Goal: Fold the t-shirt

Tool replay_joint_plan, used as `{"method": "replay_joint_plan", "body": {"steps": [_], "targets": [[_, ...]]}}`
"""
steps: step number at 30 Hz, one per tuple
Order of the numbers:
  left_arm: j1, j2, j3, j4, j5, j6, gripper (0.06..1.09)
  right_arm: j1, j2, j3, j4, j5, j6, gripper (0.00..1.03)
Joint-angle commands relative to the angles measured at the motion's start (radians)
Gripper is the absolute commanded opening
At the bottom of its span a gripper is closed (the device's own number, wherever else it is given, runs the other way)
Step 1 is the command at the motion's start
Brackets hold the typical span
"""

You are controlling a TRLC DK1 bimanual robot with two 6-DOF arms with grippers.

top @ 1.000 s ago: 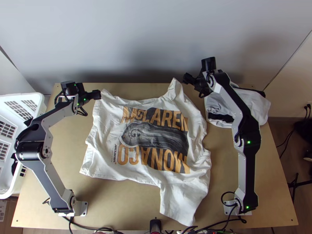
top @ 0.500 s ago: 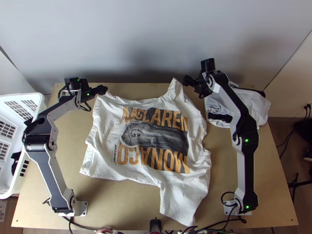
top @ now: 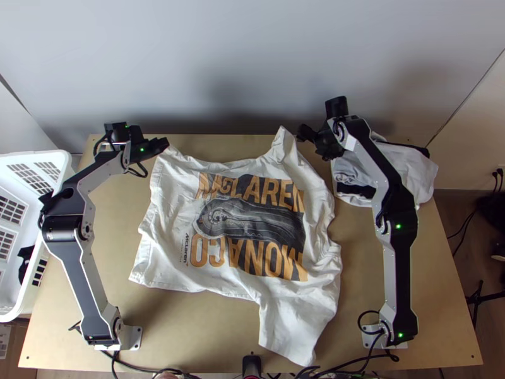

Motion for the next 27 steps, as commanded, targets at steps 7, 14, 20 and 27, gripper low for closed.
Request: {"method": "replay_joint_plan", "body": {"steps": [7,14,20,27], "targets": [[0.003,-0.034,-0.018,0.0,0.007,-0.005,0.09,0.072,0.005,-0.029,-0.221,0.001,0.045,0.98],[-0.001,-0.036,-0.024,0.0,0.007,-0.008,0.09,0.075,-0.003,-0.035,-0.217,0.003,0.045,0.87],[-0.001,-0.047,-0.037,0.0,0.007,-0.008,0.09,0.095,-0.026,-0.009,-0.154,0.15,-0.048,0.07],[0.003,-0.07,-0.055,-0.001,0.009,-0.006,0.09,0.066,-0.033,0.002,-0.152,0.15,-0.041,0.03]]}}
